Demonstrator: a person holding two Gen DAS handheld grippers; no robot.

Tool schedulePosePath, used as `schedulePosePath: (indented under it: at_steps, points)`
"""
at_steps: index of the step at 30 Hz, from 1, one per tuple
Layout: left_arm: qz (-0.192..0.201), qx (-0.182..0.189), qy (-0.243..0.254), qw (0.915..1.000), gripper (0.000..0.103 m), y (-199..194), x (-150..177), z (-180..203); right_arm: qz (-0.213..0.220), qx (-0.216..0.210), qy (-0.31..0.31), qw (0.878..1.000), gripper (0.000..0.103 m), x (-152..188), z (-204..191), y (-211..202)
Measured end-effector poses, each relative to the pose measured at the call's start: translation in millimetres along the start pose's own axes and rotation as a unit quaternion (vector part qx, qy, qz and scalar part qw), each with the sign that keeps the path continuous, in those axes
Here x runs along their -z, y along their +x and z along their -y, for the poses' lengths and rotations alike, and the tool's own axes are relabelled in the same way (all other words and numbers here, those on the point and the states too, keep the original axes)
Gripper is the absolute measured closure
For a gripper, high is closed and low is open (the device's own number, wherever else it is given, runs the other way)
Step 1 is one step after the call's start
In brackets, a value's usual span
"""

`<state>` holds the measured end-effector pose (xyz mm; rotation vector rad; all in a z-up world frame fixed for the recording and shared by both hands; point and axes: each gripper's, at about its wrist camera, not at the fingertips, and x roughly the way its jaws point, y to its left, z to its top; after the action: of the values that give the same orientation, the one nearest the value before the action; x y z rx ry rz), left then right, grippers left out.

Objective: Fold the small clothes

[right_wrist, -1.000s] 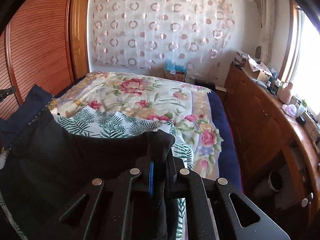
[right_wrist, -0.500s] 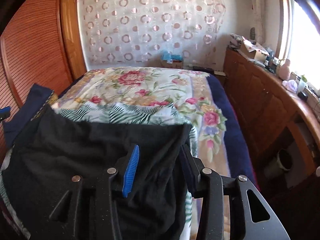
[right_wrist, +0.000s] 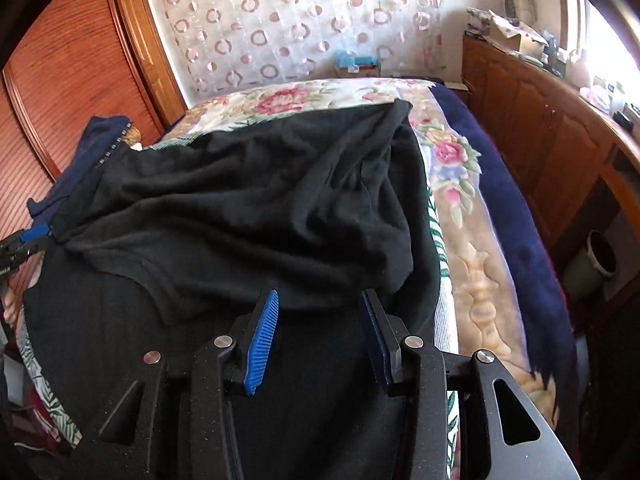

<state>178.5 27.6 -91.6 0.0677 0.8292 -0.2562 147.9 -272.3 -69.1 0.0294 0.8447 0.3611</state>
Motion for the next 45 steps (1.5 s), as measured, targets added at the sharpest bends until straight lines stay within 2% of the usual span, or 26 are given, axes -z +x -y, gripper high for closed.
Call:
schedulePosePath:
  at_steps: [5,9,11,13,17,22,26,29,31,35,38,39,41,45]
  points:
    - [-0.018,0.003,-0.007,0.9998,0.039,18,11,2,-0.003,0.013,0.025,1.0,0.059,-15,8,6]
    - [-0.037,-0.003,-0.009,0.9993,0.039,33,20,3,-0.005,0.029,0.022,0.999,0.059,-22,14,8]
    - [-0.029,-0.012,0.0,0.9995,0.038,34,23,6,-0.002,0.028,0.027,0.999,0.059,-21,17,6]
    - [-0.029,-0.019,0.007,0.9994,0.035,35,22,8,-0.001,0.033,0.028,0.999,0.059,-23,16,6]
    - [-0.035,-0.017,0.012,0.9992,0.022,39,22,11,0.003,0.048,0.015,0.999,0.059,-22,8,12]
    - [-0.035,-0.017,0.01,0.9992,0.022,37,22,10,0.018,0.057,0.004,0.998,0.059,-12,-3,22]
    - [-0.016,-0.011,-0.027,0.9994,0.029,28,24,-2,0.018,0.063,-0.003,0.998,0.059,-9,-3,25]
    - [-0.008,0.007,-0.074,0.9972,0.042,21,26,-15,0.019,0.064,-0.005,0.998,0.059,-8,-4,26]
    - [0.005,0.002,-0.091,0.9958,0.045,15,26,-21,0.018,0.066,-0.008,0.998,0.059,-7,-4,26]
    - [0.02,-0.006,-0.11,0.9937,0.047,8,22,-28,0.018,0.068,-0.01,0.998,0.059,-7,-3,25]
    - [0.034,-0.029,-0.116,0.9922,0.05,3,16,-32,0.018,0.069,-0.011,0.997,0.059,-8,-5,24]
    - [0.03,-0.037,-0.117,0.992,0.056,3,15,-33,0.017,0.07,-0.012,0.997,0.059,-8,-5,25]
    - [0.022,-0.038,-0.119,0.9919,0.062,6,15,-36,0.017,0.073,-0.015,0.997,0.059,-8,-6,25]
    - [0.012,-0.04,-0.124,0.9914,0.063,13,17,-39,0.017,0.075,-0.017,0.997,0.059,-9,-5,25]
